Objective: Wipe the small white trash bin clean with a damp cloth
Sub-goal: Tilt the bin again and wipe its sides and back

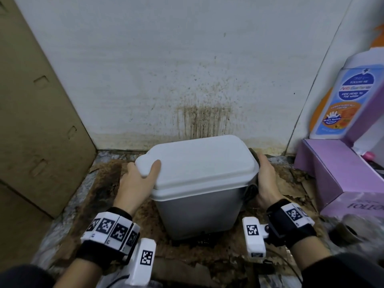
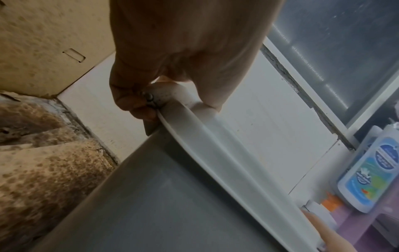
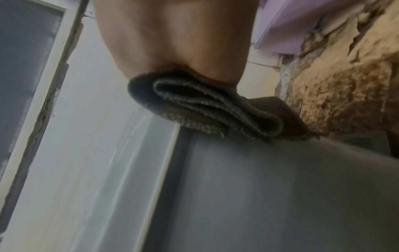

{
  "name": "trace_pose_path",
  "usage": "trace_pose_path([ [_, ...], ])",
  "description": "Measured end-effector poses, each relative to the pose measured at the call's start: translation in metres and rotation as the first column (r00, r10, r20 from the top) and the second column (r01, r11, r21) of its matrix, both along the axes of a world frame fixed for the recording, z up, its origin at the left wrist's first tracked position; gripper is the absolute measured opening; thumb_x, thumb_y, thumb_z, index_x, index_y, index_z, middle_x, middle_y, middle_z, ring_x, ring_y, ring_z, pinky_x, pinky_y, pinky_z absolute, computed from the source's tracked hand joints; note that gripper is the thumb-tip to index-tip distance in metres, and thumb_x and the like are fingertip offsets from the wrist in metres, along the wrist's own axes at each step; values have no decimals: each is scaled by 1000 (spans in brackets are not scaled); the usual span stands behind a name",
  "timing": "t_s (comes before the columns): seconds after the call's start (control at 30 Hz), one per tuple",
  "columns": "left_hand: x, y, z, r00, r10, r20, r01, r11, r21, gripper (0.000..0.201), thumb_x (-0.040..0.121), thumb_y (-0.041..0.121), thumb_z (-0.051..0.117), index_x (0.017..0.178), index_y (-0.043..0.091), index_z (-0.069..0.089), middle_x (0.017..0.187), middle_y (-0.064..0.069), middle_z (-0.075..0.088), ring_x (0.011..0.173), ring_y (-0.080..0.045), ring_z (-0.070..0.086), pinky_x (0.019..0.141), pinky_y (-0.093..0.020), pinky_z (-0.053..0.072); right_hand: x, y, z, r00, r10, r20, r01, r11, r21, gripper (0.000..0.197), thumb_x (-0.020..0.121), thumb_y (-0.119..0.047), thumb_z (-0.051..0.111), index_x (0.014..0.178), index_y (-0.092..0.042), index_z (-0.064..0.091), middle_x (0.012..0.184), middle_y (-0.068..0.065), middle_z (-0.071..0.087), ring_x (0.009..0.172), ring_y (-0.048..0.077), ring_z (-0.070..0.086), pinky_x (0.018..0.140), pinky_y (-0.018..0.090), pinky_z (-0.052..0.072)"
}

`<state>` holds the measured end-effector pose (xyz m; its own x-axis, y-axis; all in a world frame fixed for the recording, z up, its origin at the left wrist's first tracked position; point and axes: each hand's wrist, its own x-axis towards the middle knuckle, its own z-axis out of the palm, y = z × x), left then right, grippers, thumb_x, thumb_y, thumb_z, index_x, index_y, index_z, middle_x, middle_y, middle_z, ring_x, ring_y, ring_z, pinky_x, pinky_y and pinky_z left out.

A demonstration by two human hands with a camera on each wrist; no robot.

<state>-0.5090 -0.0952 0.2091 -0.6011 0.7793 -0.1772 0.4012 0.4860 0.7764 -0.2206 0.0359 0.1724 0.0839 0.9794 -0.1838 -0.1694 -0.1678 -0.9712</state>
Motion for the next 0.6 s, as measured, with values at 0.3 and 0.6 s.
trace_pose_path([
  [0.3, -10, 5, 6, 999, -35, 30, 33, 997, 70, 94, 73, 89, 46, 140, 23, 49, 130, -3, 60, 120, -31, 56, 102, -53, 48, -5, -32, 16, 994, -59, 96, 44, 988, 150, 53, 99, -38, 68, 146, -18, 54, 141, -6, 60, 126, 13, 59, 100, 31, 48],
  [0.6, -22, 15, -1, 993, -121, 2, 121, 992, 45, 95, 73, 92, 42, 148, 33, 41, 140, -3, 56, 126, -29, 54, 105, -54, 45, -14, -58, 16, 988, -152, 14, 149, 981, 120, 41, 111, -32, 42, 150, -21, 48, 130, -13, 51, 123, 8, 48, 87, 13, 37],
])
